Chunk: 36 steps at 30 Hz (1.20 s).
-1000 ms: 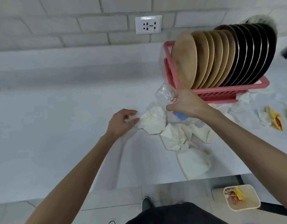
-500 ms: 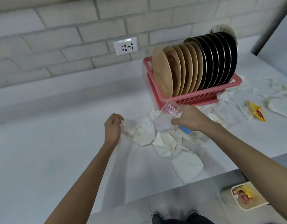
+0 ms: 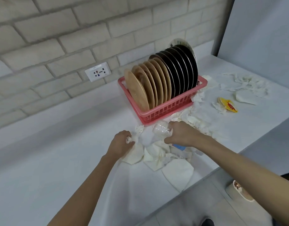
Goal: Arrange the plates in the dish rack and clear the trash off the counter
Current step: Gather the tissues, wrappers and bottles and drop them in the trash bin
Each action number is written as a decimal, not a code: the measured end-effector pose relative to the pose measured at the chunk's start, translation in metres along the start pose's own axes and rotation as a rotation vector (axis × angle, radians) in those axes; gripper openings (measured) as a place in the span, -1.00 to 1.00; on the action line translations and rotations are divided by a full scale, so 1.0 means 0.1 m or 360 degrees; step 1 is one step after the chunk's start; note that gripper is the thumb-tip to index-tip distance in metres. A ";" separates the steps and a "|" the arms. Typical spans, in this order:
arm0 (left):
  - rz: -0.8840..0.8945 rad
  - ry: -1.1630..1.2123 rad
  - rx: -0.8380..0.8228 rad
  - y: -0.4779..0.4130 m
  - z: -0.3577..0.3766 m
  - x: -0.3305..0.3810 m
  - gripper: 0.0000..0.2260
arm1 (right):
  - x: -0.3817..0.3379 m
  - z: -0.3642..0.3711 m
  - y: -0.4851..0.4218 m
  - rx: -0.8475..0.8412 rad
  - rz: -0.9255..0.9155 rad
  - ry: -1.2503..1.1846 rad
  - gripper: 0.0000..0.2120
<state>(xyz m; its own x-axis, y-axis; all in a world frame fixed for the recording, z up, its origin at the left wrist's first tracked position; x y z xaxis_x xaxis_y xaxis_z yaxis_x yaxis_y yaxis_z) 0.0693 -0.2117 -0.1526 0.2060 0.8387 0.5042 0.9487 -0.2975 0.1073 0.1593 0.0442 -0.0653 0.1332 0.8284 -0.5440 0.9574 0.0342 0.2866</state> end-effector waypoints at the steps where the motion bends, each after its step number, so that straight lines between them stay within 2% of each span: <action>1: 0.0031 0.0049 0.0055 -0.01 -0.02 0.03 -0.92 | 0.02 0.00 0.02 0.0002 0.0013 -0.0006 -0.55; 7: 0.0189 0.0450 0.0438 -0.07 -0.43 0.29 -0.88 | 0.02 -0.05 0.05 0.0030 0.0047 -0.0019 -0.54; 10: 0.0229 0.0683 0.0308 -0.04 -0.52 0.37 -0.76 | 0.02 -0.07 0.05 0.0039 0.0057 -0.0030 -0.53; 13: 0.0270 0.0760 0.0133 0.06 -0.49 0.46 -0.63 | 0.01 -0.08 0.07 0.0038 0.0083 -0.0091 -0.54; 18: 0.0111 0.1039 -0.0075 0.29 -0.26 0.77 -0.81 | 0.13 -0.08 0.23 0.0176 0.0215 -0.0400 -0.48; 22: 0.0094 0.1097 -0.0035 0.44 -0.01 1.06 -0.69 | 0.33 -0.09 0.44 0.0366 0.0249 -0.0697 -0.45; 26: 0.0343 0.0919 -0.0016 0.59 0.23 1.54 -0.77 | 0.59 -0.16 0.71 0.0541 0.0277 -0.0966 -0.47; 29: 0.0458 0.0895 -0.0161 0.70 0.43 1.90 -0.78 | 0.84 -0.21 0.95 0.0588 0.0343 -0.1113 -0.36; 31: 0.0437 0.0944 -0.0267 0.76 0.59 2.14 -0.79 | 1.05 -0.24 1.16 0.0639 0.0372 -0.1223 -0.44; 34: 0.0404 0.1116 -0.0466 0.89 0.88 2.54 -0.85 | 1.40 -0.27 1.52 0.0738 0.0398 -0.1344 -0.72; 36: 0.0362 0.1176 -0.0570 0.98 1.10 2.79 -0.88 | 1.66 -0.27 1.76 0.0741 0.0441 -0.1366 -0.80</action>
<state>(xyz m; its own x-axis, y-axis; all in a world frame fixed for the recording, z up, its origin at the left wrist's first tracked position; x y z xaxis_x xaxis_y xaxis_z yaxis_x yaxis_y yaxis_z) 0.2461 0.0430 -0.0958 0.0548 0.2646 0.9628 0.7442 -0.6537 0.1373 0.3431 0.2028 -0.0837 0.3290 0.0864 -0.9404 0.8452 -0.4711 0.2524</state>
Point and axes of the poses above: each hand's wrist, its own y-axis away from the middle knuckle, its own z-axis out of the palm, x = y × z, the point moved 1 cm from there along -y, towards the middle knuckle, and after that the axes turned 4 degrees about -z, right-handed, at the moved point
